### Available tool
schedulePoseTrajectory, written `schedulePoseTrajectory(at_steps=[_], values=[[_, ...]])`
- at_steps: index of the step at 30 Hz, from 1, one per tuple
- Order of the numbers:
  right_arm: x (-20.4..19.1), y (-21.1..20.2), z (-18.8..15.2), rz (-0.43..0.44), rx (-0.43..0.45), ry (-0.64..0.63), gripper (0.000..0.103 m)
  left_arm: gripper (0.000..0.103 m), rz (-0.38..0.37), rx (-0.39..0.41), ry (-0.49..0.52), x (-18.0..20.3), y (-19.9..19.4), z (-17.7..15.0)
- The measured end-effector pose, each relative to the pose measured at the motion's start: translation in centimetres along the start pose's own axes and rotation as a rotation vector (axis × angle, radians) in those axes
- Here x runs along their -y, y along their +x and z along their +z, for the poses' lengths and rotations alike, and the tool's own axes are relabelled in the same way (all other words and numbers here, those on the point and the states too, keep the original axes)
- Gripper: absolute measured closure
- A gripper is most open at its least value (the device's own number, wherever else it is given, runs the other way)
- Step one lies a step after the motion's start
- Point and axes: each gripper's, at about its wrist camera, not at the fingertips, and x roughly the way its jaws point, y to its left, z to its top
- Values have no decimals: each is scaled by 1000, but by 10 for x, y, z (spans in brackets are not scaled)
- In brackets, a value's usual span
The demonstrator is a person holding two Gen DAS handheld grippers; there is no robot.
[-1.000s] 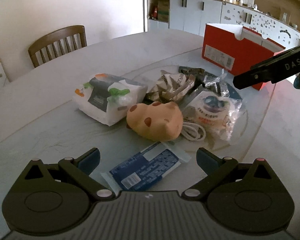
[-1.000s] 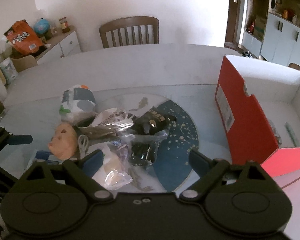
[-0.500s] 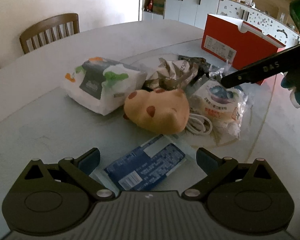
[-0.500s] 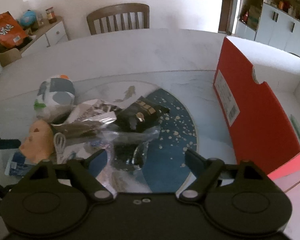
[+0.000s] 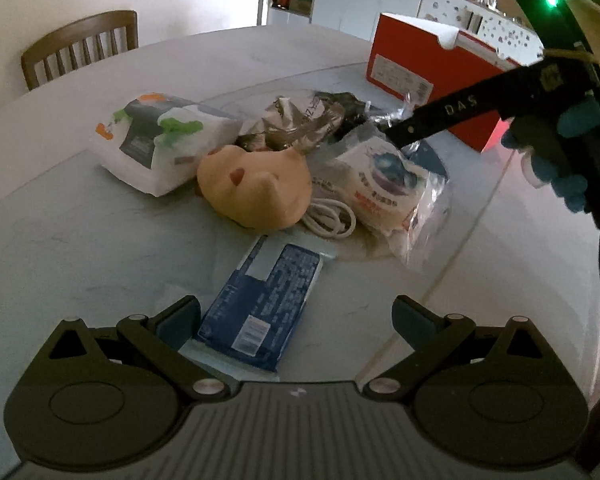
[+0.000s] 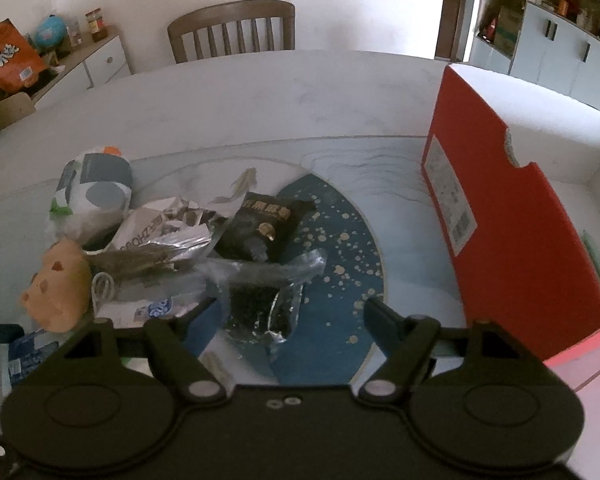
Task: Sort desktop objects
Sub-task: 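Grasp the blue wrapped bar with the left tool while the right tool grasps the clear bag of black items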
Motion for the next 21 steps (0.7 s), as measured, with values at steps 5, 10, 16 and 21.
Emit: schedulePoseTrajectory(at_steps=[5, 10, 16, 21], values=[[-1, 4, -1, 9, -11, 3, 31, 10, 25, 16, 16, 0, 1, 2], [-3, 6, -2, 14, -18, 2, 39, 24, 48, 25, 40, 2, -1, 0], [-6, 7, -1, 18, -15, -1, 51, 57, 84, 35, 56, 4, -3, 2], [-9, 5, 0, 11, -5, -13, 60, 63, 90, 36, 42, 5, -4, 3]])
